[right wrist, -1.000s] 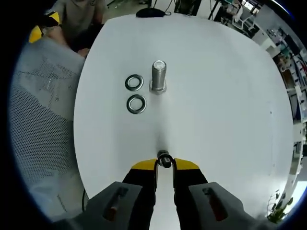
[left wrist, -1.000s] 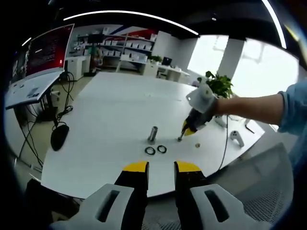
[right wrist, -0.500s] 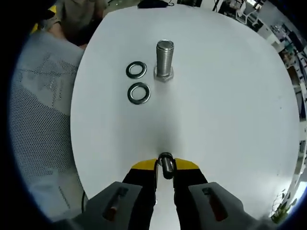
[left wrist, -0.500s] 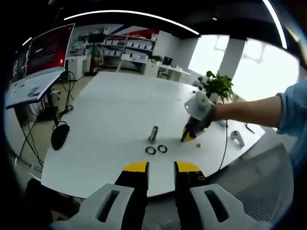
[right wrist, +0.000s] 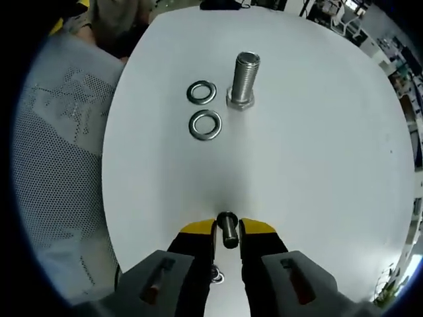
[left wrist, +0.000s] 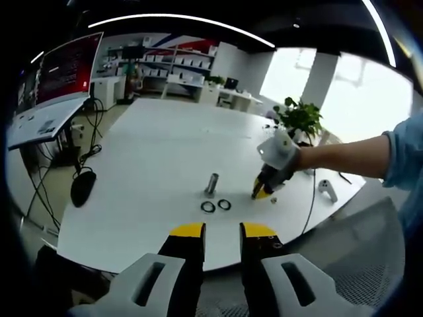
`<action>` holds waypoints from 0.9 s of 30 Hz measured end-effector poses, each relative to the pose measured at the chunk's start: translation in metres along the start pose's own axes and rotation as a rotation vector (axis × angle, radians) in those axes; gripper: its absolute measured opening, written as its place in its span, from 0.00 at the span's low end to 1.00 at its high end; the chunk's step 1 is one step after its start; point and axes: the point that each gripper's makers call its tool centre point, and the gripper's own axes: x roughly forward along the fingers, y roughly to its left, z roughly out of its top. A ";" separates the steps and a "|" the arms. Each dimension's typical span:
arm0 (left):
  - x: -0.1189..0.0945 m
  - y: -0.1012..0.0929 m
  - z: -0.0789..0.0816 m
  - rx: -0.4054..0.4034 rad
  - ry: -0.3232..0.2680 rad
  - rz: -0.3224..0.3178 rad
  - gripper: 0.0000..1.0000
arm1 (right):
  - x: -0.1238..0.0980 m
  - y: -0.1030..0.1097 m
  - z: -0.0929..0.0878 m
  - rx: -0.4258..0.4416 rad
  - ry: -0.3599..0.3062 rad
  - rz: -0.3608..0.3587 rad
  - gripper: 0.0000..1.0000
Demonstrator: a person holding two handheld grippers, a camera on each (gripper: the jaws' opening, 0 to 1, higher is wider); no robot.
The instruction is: Place the washer onto the threaded stud by aligning its center hole with the stud, sliding it down to the base, and recovering from edge contact or off-axis alignment until the washer reaches the visible bottom stop.
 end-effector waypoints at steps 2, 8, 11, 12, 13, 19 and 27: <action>0.000 0.000 0.000 0.001 0.001 0.000 0.18 | -0.001 0.001 -0.003 -0.007 -0.001 0.001 0.19; 0.000 -0.001 0.000 0.003 0.003 -0.001 0.18 | -0.008 0.006 -0.007 0.031 -0.037 0.001 0.21; 0.000 -0.001 0.000 0.004 0.004 -0.002 0.18 | -0.011 0.006 -0.012 0.043 -0.039 -0.001 0.21; 0.000 -0.001 0.000 0.004 0.004 -0.002 0.18 | -0.012 0.005 -0.013 0.044 -0.039 -0.004 0.21; 0.000 -0.001 0.000 0.004 0.004 -0.002 0.18 | -0.013 0.005 -0.014 0.046 -0.041 -0.006 0.21; 0.000 -0.001 -0.001 0.007 0.007 -0.004 0.18 | -0.021 0.003 -0.014 0.052 -0.081 -0.032 0.20; 0.000 -0.002 -0.002 0.009 0.011 -0.005 0.18 | -0.027 0.006 -0.019 0.056 -0.108 -0.032 0.19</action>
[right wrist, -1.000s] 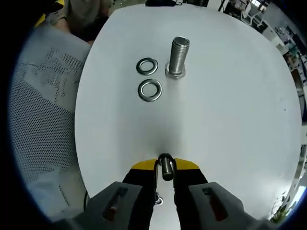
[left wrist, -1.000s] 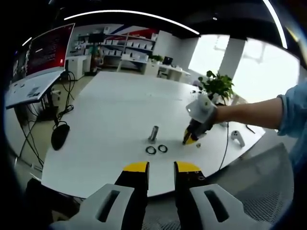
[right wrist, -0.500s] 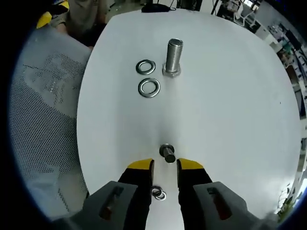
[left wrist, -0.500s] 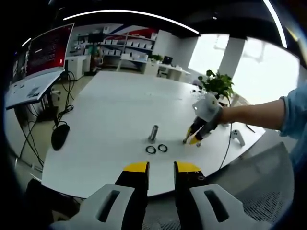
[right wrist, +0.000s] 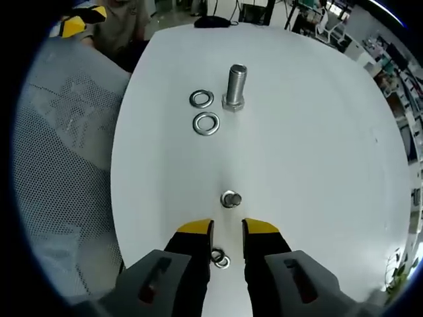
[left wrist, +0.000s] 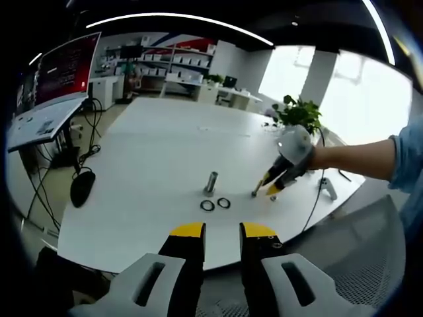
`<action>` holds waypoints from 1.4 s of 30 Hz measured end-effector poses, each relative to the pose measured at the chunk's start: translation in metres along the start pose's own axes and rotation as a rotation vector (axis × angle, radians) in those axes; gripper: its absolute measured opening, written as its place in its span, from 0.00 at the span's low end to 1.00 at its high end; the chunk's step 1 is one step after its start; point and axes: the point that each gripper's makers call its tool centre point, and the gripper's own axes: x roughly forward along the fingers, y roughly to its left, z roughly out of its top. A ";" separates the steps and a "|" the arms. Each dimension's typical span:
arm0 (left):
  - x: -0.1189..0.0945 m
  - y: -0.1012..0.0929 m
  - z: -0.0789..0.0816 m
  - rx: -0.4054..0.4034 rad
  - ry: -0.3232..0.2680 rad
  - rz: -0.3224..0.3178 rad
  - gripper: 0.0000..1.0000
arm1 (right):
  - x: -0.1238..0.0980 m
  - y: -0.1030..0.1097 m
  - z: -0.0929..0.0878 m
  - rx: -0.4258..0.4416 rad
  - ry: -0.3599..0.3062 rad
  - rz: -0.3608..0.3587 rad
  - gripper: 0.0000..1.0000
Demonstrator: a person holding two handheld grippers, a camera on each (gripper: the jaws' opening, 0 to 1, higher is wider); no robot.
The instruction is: Place the washer onto the threaded stud by aligning its center hole with the stud, sliding it down to the base, and recovering from edge contact or off-axis alignment until the washer reaches the visible bottom stop.
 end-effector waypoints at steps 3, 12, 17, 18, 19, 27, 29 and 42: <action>0.000 0.000 0.000 0.000 0.000 0.000 0.18 | -0.002 -0.002 -0.005 0.019 -0.009 -0.015 0.19; 0.000 0.000 0.001 -0.002 -0.003 0.000 0.18 | -0.005 0.004 -0.015 0.076 -0.014 0.002 0.13; 0.000 0.000 0.001 -0.003 -0.005 0.001 0.18 | -0.004 0.007 -0.024 0.106 0.000 0.008 0.13; 0.000 0.000 0.001 -0.003 -0.006 0.002 0.18 | -0.004 0.008 -0.025 0.104 -0.002 0.009 0.13; 0.000 0.000 0.001 -0.004 -0.006 0.002 0.18 | -0.004 0.008 -0.026 0.104 -0.002 0.009 0.13; 0.000 0.001 0.001 -0.004 -0.008 0.002 0.18 | -0.003 0.015 -0.034 0.122 0.000 0.022 0.09; 0.000 0.001 0.001 -0.004 -0.009 0.002 0.18 | -0.002 0.015 -0.037 0.129 0.002 0.021 0.09; 0.000 0.000 0.002 -0.005 -0.010 0.003 0.18 | 0.001 0.013 -0.051 0.112 0.026 0.002 0.13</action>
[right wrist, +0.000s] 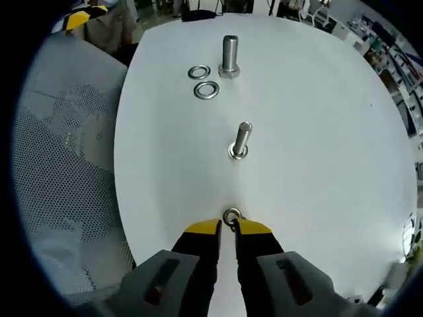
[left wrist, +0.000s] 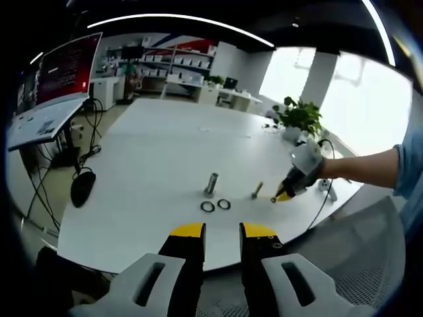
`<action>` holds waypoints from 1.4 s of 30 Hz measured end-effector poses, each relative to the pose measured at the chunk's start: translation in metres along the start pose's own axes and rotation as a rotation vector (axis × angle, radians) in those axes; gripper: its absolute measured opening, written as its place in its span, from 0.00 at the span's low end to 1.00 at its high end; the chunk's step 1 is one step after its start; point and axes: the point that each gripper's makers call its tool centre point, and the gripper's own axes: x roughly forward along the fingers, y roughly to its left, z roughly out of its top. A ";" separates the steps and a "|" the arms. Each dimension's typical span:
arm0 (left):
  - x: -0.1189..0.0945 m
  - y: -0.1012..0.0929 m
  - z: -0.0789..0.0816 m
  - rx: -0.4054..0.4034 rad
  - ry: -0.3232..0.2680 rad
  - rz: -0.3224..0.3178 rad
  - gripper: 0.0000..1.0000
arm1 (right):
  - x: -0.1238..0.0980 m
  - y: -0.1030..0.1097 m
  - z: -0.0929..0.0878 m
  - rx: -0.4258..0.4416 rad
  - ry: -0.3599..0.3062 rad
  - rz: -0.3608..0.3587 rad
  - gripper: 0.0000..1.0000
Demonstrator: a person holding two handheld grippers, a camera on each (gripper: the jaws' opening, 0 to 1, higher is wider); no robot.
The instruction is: Place the washer onto the threaded stud by aligning its center hole with the stud, sliding it down to the base, and recovering from edge contact or off-axis alignment until the washer reaches the visible bottom stop.
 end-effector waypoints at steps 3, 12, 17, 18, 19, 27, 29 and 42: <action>0.000 0.000 0.000 0.000 0.000 0.001 0.18 | 0.002 0.001 -0.001 -0.011 0.006 -0.001 0.17; 0.000 0.001 0.000 -0.001 -0.001 0.003 0.18 | 0.008 0.001 -0.002 -0.036 0.024 -0.001 0.22; 0.000 0.001 0.000 -0.002 -0.001 0.005 0.18 | 0.010 -0.001 -0.003 -0.041 0.033 -0.006 0.21; 0.000 0.001 0.000 -0.003 -0.001 0.006 0.18 | 0.010 -0.002 -0.004 -0.041 0.038 -0.014 0.20; 0.000 0.001 0.000 -0.003 0.000 0.004 0.18 | 0.011 -0.004 -0.005 -0.043 0.044 -0.022 0.20; 0.000 0.001 0.000 -0.004 0.000 0.006 0.18 | 0.013 -0.005 0.001 -0.078 0.043 -0.029 0.19; 0.000 0.001 0.000 -0.004 0.001 0.006 0.18 | 0.013 -0.004 0.002 -0.087 0.044 -0.026 0.19; 0.000 0.001 -0.001 -0.002 0.007 0.004 0.18 | 0.010 -0.004 0.009 -0.096 0.024 -0.030 0.14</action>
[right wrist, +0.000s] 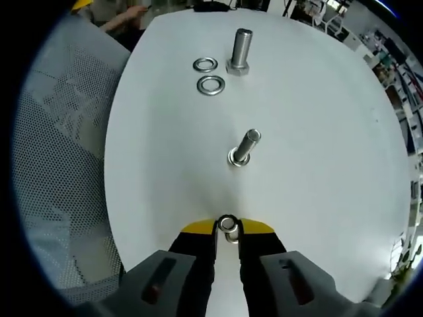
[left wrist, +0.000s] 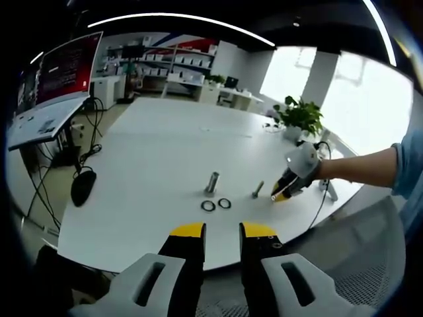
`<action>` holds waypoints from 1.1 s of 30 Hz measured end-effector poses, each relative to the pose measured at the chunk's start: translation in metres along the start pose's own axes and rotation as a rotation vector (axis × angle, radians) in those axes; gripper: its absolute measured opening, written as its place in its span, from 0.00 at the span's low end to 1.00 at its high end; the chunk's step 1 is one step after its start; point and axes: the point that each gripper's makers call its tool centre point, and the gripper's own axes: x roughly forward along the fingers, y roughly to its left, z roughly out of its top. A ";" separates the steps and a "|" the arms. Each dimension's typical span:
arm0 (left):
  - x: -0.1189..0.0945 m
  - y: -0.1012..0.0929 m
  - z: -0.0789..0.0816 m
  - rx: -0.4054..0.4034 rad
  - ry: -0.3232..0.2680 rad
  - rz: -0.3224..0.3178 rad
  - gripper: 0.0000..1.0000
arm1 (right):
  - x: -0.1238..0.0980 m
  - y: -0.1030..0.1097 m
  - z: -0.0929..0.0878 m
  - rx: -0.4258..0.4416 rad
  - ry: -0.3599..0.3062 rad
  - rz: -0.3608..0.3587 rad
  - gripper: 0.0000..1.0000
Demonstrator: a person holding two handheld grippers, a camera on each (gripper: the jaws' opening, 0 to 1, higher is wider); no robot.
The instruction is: Place the washer onto the threaded stud by aligning its center hole with the stud, sliding it down to the base, and recovering from edge contact or off-axis alignment until the washer reaches the visible bottom stop.
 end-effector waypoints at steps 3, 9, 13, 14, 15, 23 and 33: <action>0.000 0.000 0.000 0.000 0.001 0.000 0.18 | -0.003 0.000 0.002 -0.004 -0.007 0.001 0.14; 0.000 0.000 0.000 0.001 0.002 0.000 0.17 | -0.009 -0.001 0.007 -0.009 -0.009 0.002 0.14; 0.000 0.000 0.000 0.000 0.001 0.001 0.17 | -0.012 -0.002 0.011 -0.007 -0.013 0.005 0.14; 0.000 0.000 0.000 0.000 0.001 0.001 0.17 | -0.013 -0.003 0.012 -0.009 -0.011 0.005 0.14; 0.000 0.000 0.000 0.000 0.000 0.001 0.17 | -0.014 -0.003 0.012 -0.011 -0.010 0.004 0.14; 0.000 0.000 0.000 0.000 -0.001 0.001 0.17 | -0.022 -0.007 0.022 -0.005 -0.027 0.003 0.14; 0.000 0.000 0.001 0.000 -0.003 0.001 0.17 | -0.036 -0.004 0.040 -0.033 -0.053 0.001 0.13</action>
